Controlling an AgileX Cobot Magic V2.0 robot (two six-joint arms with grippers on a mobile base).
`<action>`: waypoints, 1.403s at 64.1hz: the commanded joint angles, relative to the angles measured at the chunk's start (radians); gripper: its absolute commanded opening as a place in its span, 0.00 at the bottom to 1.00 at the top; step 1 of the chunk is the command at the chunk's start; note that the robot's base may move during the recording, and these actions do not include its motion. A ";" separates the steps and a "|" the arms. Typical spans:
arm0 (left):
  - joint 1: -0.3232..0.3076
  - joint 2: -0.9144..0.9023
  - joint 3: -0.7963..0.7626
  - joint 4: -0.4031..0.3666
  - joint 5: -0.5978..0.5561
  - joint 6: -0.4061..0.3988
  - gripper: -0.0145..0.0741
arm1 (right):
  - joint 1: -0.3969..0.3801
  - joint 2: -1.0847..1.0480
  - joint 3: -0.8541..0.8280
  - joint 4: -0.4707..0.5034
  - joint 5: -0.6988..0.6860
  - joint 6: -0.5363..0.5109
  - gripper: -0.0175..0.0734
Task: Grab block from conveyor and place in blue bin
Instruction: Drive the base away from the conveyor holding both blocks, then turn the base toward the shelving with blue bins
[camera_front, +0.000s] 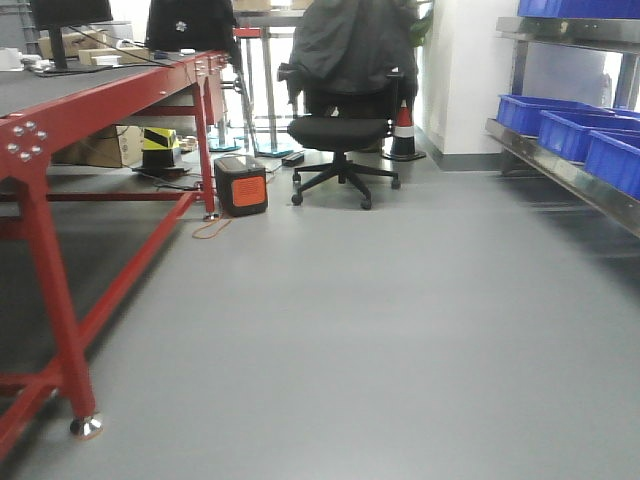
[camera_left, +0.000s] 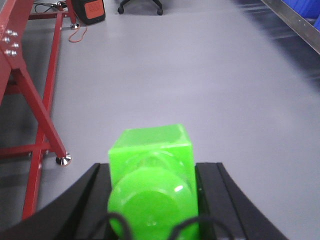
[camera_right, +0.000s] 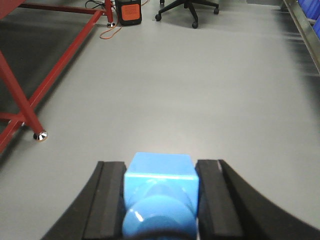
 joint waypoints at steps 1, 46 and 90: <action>-0.005 -0.002 -0.007 0.000 -0.021 -0.006 0.04 | 0.000 -0.007 -0.006 -0.008 -0.011 -0.003 0.02; -0.005 -0.002 -0.007 0.000 -0.021 -0.006 0.04 | 0.000 -0.007 -0.006 -0.008 -0.011 -0.003 0.02; -0.005 -0.002 -0.007 0.000 -0.021 -0.006 0.04 | 0.000 -0.007 -0.006 -0.008 -0.011 -0.003 0.02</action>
